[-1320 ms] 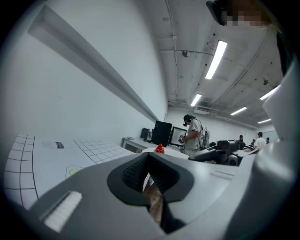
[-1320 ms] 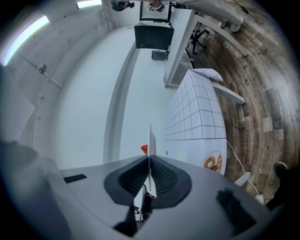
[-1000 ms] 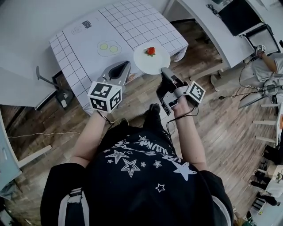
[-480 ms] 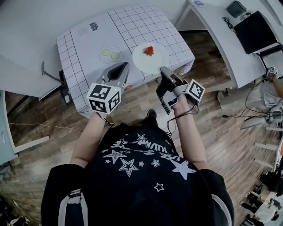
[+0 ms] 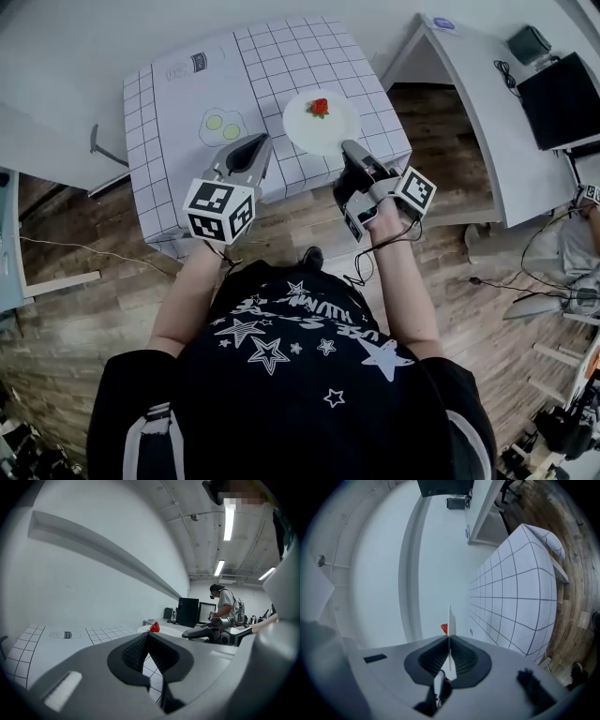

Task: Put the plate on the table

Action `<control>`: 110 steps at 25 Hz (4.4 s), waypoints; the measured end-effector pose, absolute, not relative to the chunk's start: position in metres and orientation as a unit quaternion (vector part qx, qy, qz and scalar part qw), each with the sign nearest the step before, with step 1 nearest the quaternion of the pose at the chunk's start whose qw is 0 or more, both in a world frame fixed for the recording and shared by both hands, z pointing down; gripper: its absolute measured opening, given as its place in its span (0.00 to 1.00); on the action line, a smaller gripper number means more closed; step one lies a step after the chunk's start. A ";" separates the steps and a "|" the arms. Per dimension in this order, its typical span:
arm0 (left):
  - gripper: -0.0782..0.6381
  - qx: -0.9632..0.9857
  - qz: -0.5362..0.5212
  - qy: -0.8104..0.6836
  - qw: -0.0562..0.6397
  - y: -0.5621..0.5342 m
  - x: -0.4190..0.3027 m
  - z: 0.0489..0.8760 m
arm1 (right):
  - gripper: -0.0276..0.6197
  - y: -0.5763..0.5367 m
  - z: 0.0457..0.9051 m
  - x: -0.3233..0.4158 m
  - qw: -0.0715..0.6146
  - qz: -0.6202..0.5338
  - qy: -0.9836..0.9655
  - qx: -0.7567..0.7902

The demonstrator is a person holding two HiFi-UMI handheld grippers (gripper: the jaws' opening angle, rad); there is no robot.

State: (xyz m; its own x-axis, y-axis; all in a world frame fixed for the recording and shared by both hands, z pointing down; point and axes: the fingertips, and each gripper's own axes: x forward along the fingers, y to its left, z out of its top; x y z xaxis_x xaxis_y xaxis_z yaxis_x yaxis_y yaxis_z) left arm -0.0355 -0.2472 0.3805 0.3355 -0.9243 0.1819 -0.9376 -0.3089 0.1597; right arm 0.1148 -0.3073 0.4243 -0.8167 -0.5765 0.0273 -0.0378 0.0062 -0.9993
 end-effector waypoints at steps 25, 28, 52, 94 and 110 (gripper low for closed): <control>0.12 0.763 0.013 -0.636 0.112 -0.322 -0.042 0.373 | 0.07 -0.399 0.433 0.112 0.145 -0.682 0.691 -0.191; 0.12 0.772 0.014 -0.627 0.105 -0.342 -0.049 0.376 | 0.07 -0.421 0.433 0.106 0.153 -0.672 0.696 -0.202; 0.12 0.744 -0.002 -0.654 0.133 -0.466 -0.138 0.391 | 0.07 -0.553 0.444 0.051 0.122 -0.651 0.719 -0.208; 0.12 0.646 0.021 -0.732 0.217 -0.516 -0.139 0.458 | 0.07 -0.652 0.578 -0.018 -0.052 -0.680 0.704 -0.198; 0.12 0.662 0.029 -0.716 0.218 -0.495 -0.136 0.455 | 0.22 -0.634 0.581 -0.015 -0.153 -0.630 0.725 -0.233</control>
